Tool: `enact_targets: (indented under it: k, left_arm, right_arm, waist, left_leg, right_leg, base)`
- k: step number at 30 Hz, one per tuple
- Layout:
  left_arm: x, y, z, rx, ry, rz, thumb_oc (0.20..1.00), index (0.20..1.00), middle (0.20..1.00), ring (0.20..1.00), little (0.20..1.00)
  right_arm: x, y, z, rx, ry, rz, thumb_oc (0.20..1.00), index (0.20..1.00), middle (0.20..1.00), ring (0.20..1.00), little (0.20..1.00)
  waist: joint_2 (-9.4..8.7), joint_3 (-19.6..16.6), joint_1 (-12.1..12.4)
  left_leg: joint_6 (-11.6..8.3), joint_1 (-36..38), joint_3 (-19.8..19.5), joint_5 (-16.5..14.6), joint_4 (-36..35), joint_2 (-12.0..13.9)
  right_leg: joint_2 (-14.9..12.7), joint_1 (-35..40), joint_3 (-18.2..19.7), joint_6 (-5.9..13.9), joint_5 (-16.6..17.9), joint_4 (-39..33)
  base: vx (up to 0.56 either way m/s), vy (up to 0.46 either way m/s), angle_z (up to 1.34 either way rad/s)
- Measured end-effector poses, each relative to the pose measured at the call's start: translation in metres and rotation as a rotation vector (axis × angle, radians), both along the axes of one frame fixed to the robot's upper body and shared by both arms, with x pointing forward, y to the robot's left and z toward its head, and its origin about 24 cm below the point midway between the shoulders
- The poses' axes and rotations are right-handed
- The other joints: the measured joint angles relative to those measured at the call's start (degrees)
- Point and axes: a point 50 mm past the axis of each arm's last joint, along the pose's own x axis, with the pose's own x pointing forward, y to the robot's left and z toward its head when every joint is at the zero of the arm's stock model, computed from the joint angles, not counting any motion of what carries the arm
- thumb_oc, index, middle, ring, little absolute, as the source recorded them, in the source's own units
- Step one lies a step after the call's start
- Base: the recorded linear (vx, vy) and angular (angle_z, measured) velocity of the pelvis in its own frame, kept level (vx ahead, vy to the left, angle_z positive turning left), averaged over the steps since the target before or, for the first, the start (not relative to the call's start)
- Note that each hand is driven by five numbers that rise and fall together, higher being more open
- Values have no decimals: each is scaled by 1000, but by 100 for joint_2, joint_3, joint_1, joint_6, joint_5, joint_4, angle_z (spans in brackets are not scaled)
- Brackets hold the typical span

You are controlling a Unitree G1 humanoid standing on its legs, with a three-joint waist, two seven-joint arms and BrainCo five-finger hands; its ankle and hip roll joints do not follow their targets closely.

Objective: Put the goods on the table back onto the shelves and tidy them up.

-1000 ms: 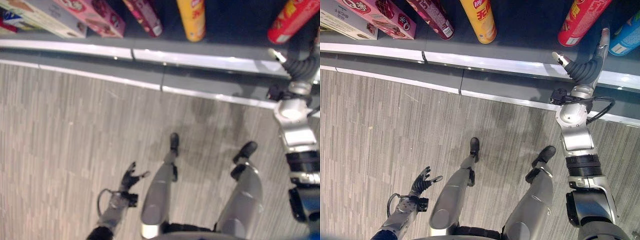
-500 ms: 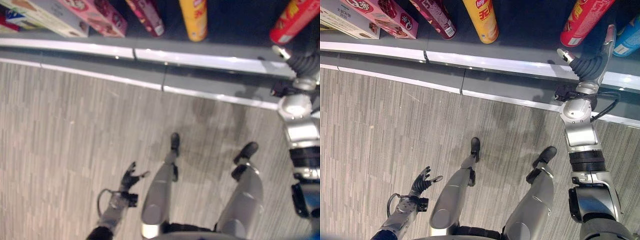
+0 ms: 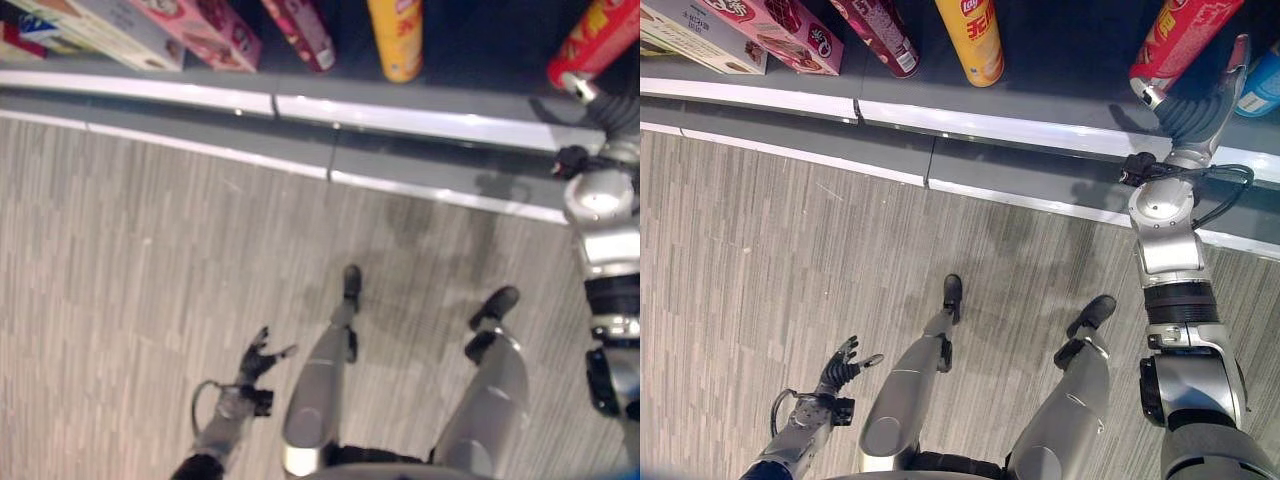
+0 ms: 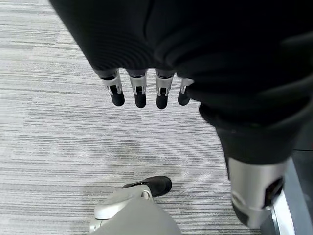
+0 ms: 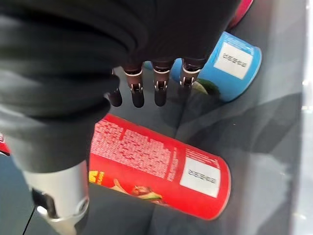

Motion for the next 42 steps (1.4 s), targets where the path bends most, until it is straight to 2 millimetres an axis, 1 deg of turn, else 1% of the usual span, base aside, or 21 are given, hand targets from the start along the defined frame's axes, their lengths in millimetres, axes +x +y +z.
enact_targets:
  k: [5,8,12,17,24,42]
  left_arm:
    - [0,1,0,1,1,-1,1000,1000,1000,1000,1000]
    - [0,0,0,-4,2,-8,1000,1000,1000,1000,1000]
    - [0,0,0,-8,2,-14,1000,1000,1000,1000,1000]
    - [0,0,0,-33,1,6,1000,1000,1000,1000,1000]
    - [0,0,0,-34,1,4,1000,1000,1000,1000,1000]
    - [0,1,0,-34,2,5,1000,1000,1000,1000,1000]
  right_arm:
    - [4,1,0,33,16,41,1000,1000,1000,1000,1000]
    - [7,4,-2,23,45,68,1000,1000,1000,1000,1000]
    - [10,4,1,-18,69,79,1000,1000,1000,1000,1000]
    - [12,1,3,7,78,98,1000,1000,1000,1000,1000]
    - [15,10,7,-22,85,125,1000,1000,1000,1000,1000]
    - [16,12,5,-20,89,136,1000,1000,1000,1000,1000]
  waist:
    - [5,-3,3]
    - [5,-3,10]
    - [6,-4,16]
    - [6,-4,49]
    - [6,-4,57]
    - [8,-5,82]
  left_leg:
    - [-1,2,-2,2,0,0]
    - [-1,2,-2,3,0,0]
    - [-1,3,-2,3,0,1]
    - [0,4,-2,4,0,1]
    - [0,23,-4,5,-1,1]
    - [-4,72,-16,17,-10,1]
  right_leg:
    - [0,0,1,0,0,2]
    - [0,0,1,0,0,2]
    - [0,0,1,0,0,3]
    - [0,0,1,0,0,4]
    - [-1,27,-4,0,0,4]
    - [-3,65,0,-1,-1,20]
  base:
    - [0,0,0]
    - [0,0,0]
    - [0,0,0]
    - [0,0,0]
    - [0,0,0]
    - [0,0,0]
